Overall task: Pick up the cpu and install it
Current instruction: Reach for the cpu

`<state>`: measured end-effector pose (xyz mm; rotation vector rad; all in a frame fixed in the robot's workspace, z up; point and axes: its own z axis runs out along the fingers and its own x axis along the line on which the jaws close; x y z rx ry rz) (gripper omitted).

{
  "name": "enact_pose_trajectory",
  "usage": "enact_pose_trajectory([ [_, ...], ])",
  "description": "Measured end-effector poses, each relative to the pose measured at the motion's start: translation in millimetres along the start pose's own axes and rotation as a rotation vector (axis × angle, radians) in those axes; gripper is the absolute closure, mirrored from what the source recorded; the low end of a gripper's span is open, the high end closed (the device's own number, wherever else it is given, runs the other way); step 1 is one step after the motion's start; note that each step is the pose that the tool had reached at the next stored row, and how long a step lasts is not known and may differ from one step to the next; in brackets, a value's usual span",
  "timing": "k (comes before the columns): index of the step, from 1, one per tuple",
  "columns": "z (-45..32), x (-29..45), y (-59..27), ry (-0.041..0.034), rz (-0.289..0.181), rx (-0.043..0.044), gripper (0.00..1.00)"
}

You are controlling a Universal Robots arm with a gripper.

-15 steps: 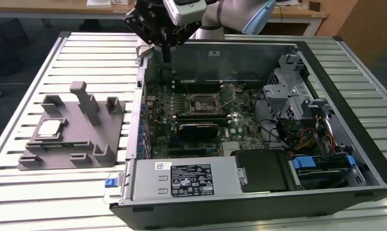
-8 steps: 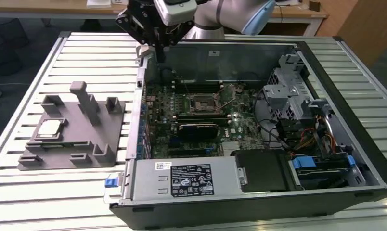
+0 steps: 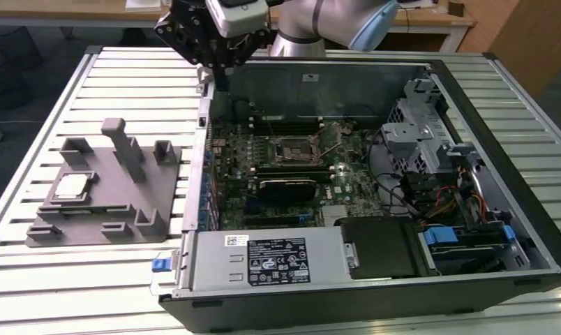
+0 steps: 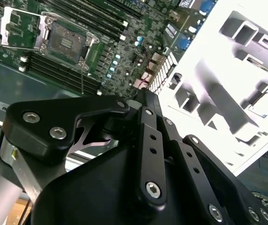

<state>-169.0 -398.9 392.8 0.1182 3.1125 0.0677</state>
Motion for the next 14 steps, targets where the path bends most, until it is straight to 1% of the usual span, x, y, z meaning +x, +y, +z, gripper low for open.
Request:
enact_pose_trajectory([
  [14, 0.0, 17.3, -1.3, 0.0001, 0.0, 0.0001, 0.89],
])
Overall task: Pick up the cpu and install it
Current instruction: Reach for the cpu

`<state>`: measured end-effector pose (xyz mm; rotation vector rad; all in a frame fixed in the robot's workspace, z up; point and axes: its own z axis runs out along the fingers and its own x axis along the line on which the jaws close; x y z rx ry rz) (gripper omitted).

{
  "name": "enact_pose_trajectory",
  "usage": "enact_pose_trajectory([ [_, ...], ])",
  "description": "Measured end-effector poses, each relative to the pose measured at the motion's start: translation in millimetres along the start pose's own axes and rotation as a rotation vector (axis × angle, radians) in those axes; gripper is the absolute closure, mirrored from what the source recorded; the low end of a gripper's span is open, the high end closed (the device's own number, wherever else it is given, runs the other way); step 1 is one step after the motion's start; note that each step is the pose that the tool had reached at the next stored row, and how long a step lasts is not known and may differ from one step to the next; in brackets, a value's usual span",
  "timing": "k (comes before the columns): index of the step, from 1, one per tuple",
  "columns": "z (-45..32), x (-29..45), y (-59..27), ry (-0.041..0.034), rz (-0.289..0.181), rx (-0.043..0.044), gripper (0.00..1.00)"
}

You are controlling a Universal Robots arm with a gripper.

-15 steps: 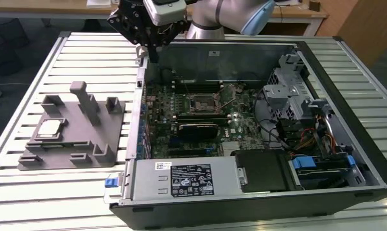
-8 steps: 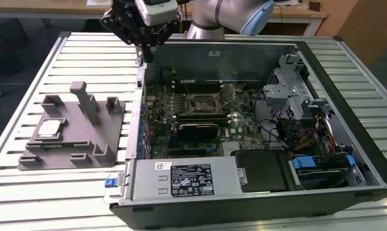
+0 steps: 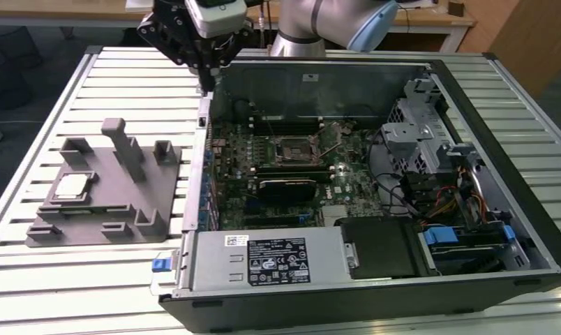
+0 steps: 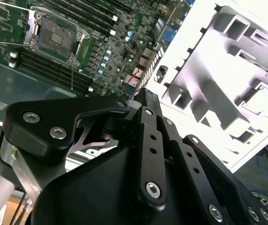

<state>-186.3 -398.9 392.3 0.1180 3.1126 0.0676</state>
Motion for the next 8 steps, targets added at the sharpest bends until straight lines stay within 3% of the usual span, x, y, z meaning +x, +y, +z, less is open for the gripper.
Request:
enact_pose_trajectory([
  [8, 0.3, 7.8, -0.6, 0.0005, 0.0, 0.0, 0.89],
])
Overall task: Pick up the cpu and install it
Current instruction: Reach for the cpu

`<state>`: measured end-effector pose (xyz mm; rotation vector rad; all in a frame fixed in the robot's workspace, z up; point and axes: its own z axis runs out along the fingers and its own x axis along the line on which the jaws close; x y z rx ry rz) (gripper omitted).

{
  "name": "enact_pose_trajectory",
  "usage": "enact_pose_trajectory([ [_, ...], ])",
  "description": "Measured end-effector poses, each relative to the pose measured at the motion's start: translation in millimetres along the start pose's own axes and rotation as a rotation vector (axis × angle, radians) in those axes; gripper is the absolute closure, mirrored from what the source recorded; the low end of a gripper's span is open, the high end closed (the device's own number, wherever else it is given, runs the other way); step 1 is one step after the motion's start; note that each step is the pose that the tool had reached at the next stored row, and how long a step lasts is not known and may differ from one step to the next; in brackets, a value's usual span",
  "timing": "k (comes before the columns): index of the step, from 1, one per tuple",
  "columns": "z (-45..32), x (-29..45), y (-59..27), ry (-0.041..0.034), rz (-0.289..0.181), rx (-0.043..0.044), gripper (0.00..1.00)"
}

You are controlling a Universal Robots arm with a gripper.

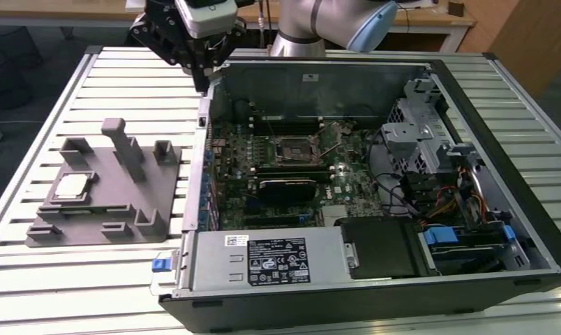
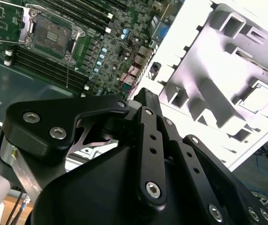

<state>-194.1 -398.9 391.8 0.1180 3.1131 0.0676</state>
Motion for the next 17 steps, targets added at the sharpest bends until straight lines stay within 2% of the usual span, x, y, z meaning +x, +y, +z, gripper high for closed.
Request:
enact_pose_trajectory([
  [10, 0.3, 9.7, -0.7, 0.0007, 0.0, 0.0002, 0.89],
  [17, 0.3, 20.6, -1.6, 0.0006, 0.0, 0.0001, 0.89],
])
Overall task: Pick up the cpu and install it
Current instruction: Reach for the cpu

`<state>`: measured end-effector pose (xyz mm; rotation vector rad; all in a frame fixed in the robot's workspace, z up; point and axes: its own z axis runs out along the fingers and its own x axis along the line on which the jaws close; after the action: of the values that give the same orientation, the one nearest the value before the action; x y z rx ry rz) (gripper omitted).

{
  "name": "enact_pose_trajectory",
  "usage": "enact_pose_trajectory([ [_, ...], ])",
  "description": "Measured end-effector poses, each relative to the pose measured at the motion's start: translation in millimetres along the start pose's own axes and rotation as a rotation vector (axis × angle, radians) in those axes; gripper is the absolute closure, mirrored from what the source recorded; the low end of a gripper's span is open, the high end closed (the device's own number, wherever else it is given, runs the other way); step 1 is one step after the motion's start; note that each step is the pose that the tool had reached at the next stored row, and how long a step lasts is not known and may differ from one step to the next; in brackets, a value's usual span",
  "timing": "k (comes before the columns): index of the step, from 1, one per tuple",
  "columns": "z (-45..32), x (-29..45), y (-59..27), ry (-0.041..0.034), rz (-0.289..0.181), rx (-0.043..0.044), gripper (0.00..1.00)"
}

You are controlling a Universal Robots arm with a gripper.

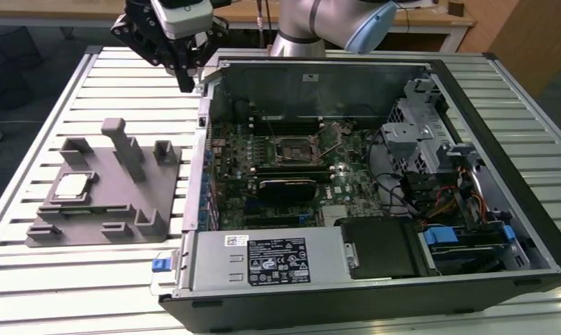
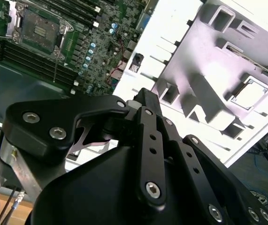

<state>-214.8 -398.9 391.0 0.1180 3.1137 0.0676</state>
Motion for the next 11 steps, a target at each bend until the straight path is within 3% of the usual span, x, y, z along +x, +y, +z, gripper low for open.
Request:
enact_pose_trajectory([
  [11, 0.1, 23.7, -1.8, 0.0016, 0.0, 0.0001, 0.89],
])
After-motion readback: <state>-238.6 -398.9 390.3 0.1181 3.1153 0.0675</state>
